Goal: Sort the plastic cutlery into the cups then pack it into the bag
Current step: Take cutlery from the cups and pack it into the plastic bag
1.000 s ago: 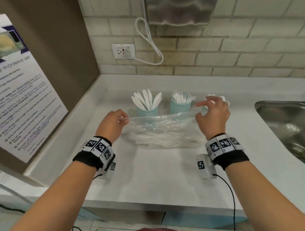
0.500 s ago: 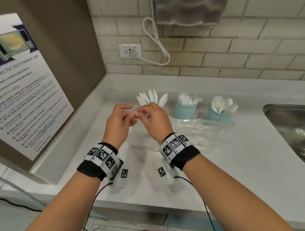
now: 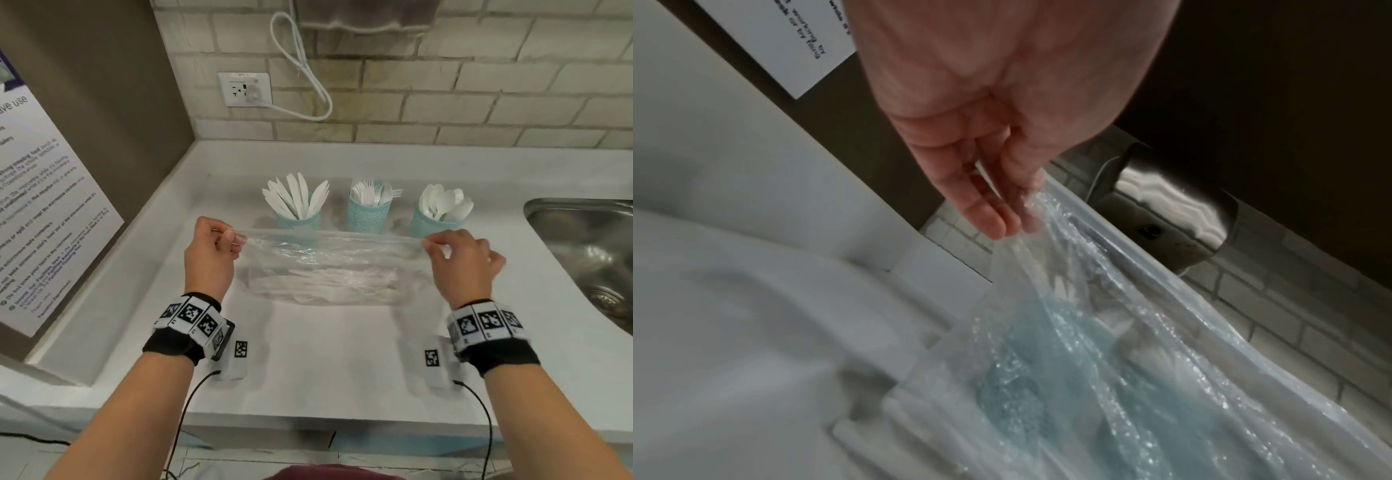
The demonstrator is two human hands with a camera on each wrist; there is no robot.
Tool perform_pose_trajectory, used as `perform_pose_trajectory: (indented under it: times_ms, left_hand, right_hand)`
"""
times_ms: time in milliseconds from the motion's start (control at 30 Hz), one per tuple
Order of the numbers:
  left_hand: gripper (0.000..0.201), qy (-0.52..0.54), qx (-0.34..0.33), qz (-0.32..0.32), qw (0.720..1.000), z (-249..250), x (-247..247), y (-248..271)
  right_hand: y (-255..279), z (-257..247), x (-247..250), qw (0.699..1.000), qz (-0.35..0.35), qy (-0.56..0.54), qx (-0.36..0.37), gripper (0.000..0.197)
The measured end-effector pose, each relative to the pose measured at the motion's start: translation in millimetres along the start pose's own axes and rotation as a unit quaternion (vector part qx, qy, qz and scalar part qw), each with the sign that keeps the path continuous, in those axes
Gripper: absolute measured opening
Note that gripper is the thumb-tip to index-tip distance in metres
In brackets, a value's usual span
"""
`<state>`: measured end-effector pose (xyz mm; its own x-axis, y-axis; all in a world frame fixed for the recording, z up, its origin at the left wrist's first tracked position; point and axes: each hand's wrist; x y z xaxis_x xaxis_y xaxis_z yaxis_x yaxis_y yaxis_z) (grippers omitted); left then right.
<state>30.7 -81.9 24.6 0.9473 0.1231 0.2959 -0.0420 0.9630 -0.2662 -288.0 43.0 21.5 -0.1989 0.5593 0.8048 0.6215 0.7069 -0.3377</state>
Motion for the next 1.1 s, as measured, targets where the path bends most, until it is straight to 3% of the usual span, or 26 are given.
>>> perform_pose_trajectory:
  times_ms: [100,200,333,467,633,833,900,1033,1067,1100]
  left_hand:
    - [0.027,0.008,0.012,-0.007,1.0,-1.1,-3.3,0.4]
    - [0.023,0.037,0.036,-0.019,0.998,2.7,-7.5,4.0]
    - [0.025,0.075,0.091,-0.013,0.993,11.6,-9.6,8.3]
    - [0.04,0.036,0.077,-0.048,0.995,15.3,-12.5,14.7]
    - [0.035,-0.058,-0.029,-0.099,0.993,9.5,-14.4,17.3]
    - [0.035,-0.198,-0.082,-0.143,0.966,4.6,-19.3,21.2]
    - [0.023,-0.252,-0.074,-0.13,0.956,4.3,-21.5,21.4]
    - [0.014,-0.299,-0.02,-0.093,0.95,6.2,-20.9,21.0]
    - [0.014,-0.292,-0.015,-0.099,0.951,6.7,-20.4,21.0]
    - [0.03,-0.288,-0.01,-0.111,0.951,4.7,-20.2,20.5]
  right_hand:
    - [-3.1,20.0,5.8,1.0,0.002,0.001,-0.02,0.018]
    - [-3.4,21.1,4.1,0.994,-0.026,-0.1,-0.037,0.016]
    - [3.6,8.0,0.8,0.975,-0.087,-0.2,0.05,0.019]
    - [6.7,4.0,-7.7,0.971,-0.112,-0.209,0.045,0.019]
    - [1.6,5.6,-17.3,0.983,-0.124,-0.127,0.037,0.03]
    - [3.7,-4.2,-18.0,0.989,-0.114,-0.006,0.093,0.03]
    - [2.5,-4.7,-18.9,0.99,-0.094,0.0,0.103,0.026]
    - [1.2,-2.9,-20.7,0.986,-0.127,0.007,0.107,0.032]
    - [0.7,-1.7,-21.1,0.988,-0.117,0.002,0.099,0.029]
    - [-0.1,-0.6,-20.9,0.992,-0.098,-0.016,0.082,0.025]
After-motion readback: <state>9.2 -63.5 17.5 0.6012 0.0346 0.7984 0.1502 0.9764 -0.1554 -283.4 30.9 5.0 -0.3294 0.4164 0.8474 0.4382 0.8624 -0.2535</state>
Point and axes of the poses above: each hand's wrist, its own y-axis away from the middle knuckle, its own x-axis out of the back of the hand, z = x × y
